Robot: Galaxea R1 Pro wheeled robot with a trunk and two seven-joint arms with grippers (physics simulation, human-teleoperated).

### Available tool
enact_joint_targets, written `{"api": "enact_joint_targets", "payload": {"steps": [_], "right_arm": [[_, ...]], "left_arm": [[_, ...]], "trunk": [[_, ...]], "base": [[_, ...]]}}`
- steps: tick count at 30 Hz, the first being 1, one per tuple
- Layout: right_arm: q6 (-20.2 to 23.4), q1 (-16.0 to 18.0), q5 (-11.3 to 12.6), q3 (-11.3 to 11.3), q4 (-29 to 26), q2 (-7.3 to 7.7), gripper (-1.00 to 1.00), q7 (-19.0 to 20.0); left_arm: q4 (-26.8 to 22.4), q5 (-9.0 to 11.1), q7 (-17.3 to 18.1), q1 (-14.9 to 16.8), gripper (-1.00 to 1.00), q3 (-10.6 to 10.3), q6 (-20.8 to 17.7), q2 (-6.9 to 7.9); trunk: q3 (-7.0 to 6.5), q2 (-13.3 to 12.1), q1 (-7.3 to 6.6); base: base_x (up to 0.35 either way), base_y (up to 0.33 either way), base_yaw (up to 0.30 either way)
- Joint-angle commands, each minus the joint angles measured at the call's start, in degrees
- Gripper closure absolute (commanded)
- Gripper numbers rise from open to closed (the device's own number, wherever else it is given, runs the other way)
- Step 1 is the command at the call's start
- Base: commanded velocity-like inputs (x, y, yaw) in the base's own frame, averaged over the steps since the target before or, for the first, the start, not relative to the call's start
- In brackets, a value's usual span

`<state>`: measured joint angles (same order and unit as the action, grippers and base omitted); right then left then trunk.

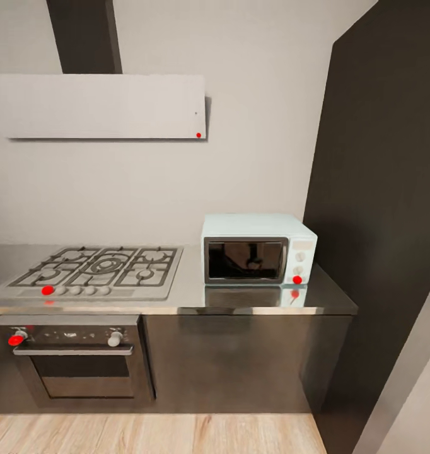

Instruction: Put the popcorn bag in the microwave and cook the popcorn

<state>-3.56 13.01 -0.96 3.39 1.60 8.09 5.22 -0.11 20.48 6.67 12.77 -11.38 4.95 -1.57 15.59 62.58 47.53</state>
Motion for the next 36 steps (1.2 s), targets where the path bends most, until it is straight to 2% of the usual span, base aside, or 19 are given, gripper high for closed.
{"api": "enact_joint_targets", "payload": {"steps": [1,4,5,8,9,12,19,24,36], "right_arm": [[-0.36,0.06,-0.09,0.36,0.18,0.08,-1.00,0.23],[-0.39,0.08,-0.09,0.32,0.19,0.21,-1.00,0.23],[-0.36,0.09,-0.09,0.31,0.20,0.24,-1.00,0.23],[-0.34,0.07,-0.09,0.30,0.17,0.22,-1.00,0.23],[-0.37,0.06,-0.09,0.31,0.16,0.19,-1.00,0.21],[-0.24,0.08,-0.09,0.31,0.18,0.17,-1.00,0.22],[-0.11,0.05,-0.09,0.33,0.16,-0.01,-1.00,0.23],[-0.13,0.07,-0.09,0.38,0.16,0.14,-1.00,0.23],[-0.61,0.07,-0.11,0.30,0.19,0.04,-1.00,0.15]], "left_arm": [[0.11,0.61,0.19,0.06,-1.00,-0.45,0.23,-0.01],[0.09,1.29,0.19,0.06,-1.00,-0.33,0.24,0.06],[0.05,2.86,0.19,0.06,-1.00,-0.21,0.24,0.06],[0.03,5.85,0.19,0.06,-1.00,-0.16,0.23,0.07],[0.03,7.61,0.19,0.06,-1.00,-0.14,0.19,0.21],[0.02,9.71,0.20,0.06,-1.00,-0.19,0.03,0.46],[0.02,10.28,0.19,0.06,-1.00,-0.22,0.10,0.52],[0.02,10.28,0.19,0.06,-1.00,-0.22,0.14,0.52],[0.02,10.28,0.19,0.06,-1.00,-0.22,0.15,0.53]], "trunk": [[0.07,0.05,0.00],[0.07,0.05,0.00],[0.07,0.05,0.00],[0.07,0.05,0.00],[0.07,0.05,0.00],[0.07,0.05,0.00],[0.07,0.05,0.00],[0.07,0.05,0.00],[0.07,0.05,0.00]], "base": [[0.000,0.000,0.028],[0.000,0.000,0.012],[0.000,0.000,0.003],[0.000,0.000,0.001],[0.000,0.000,0.000],[0.000,-0.082,0.000],[0.000,-0.202,0.001],[0.000,-0.019,0.156],[0.000,0.000,0.010]]}}
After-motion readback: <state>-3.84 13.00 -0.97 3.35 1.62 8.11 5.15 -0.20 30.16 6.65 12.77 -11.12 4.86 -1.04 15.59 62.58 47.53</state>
